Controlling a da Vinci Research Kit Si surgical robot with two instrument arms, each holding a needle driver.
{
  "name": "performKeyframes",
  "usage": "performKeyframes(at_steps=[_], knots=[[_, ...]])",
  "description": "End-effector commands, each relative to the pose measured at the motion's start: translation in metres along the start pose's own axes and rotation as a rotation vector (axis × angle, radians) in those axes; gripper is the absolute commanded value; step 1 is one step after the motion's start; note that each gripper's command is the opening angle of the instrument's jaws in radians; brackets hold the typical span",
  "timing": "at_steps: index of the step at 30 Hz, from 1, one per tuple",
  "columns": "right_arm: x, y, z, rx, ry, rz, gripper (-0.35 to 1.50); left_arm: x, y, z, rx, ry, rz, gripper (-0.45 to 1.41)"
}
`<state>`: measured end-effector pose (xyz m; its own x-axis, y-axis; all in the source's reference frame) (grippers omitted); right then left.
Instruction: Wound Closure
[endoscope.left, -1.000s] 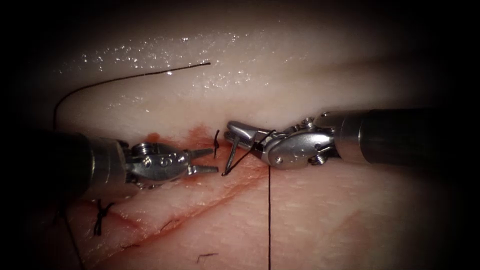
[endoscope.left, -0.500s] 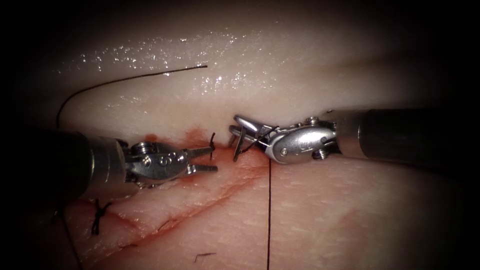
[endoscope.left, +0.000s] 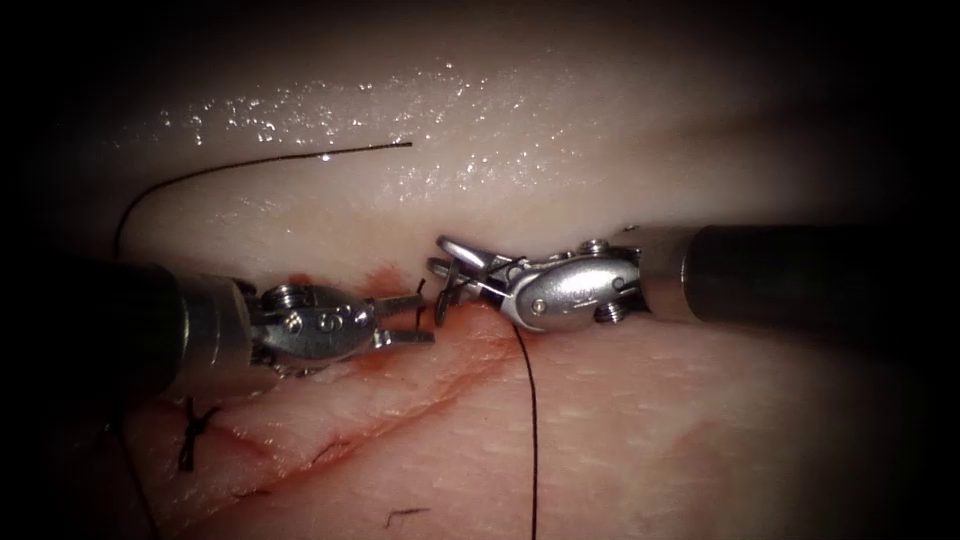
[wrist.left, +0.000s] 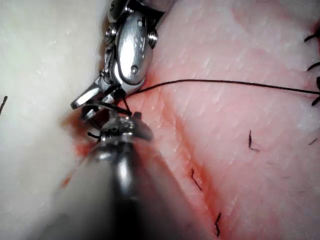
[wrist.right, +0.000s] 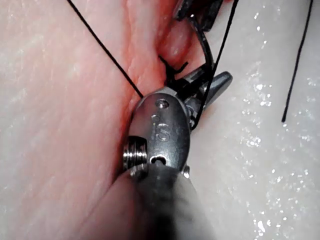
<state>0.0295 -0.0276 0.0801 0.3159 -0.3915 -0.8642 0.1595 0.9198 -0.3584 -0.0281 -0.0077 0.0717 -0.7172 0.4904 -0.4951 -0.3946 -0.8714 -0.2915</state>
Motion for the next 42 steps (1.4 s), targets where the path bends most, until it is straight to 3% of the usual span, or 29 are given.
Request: performKeyframes(at_steps=[1, 11, 17, 26, 35, 42], knots=[[0.0005, -0.0001, 0.0010, 0.001, 0.003, -0.007, -0.35, 0.0001, 0.0001, 0.0007, -0.002, 0.002, 0.001, 0.30], [0.0014, -0.0010, -0.0006, 0.015, -0.011, -0.039, -0.35, -0.0003, -0.0005, 0.0005, 0.003, -0.002, -0.003, 0.32], [0.0015, 0.0007, -0.0041, -0.048, -0.056, -0.037, -0.35, -0.0005, -0.0005, 0.0003, 0.004, -0.006, -0.005, 0.32], [0.0022, 0.0015, -0.0082, -0.055, -0.085, -0.033, -0.35, -0.0013, -0.0005, -0.0005, -0.011, -0.039, 0.006, 0.34], [0.0024, 0.0016, -0.0059, -0.069, -0.093, -0.031, -0.35, -0.0017, -0.0002, -0.0012, -0.023, -0.068, 0.006, 0.34], [0.0031, 0.0039, -0.0043, -0.072, -0.089, -0.042, -0.35, -0.0013, 0.0000, -0.0019, -0.032, -0.069, 0.007, 0.30]])
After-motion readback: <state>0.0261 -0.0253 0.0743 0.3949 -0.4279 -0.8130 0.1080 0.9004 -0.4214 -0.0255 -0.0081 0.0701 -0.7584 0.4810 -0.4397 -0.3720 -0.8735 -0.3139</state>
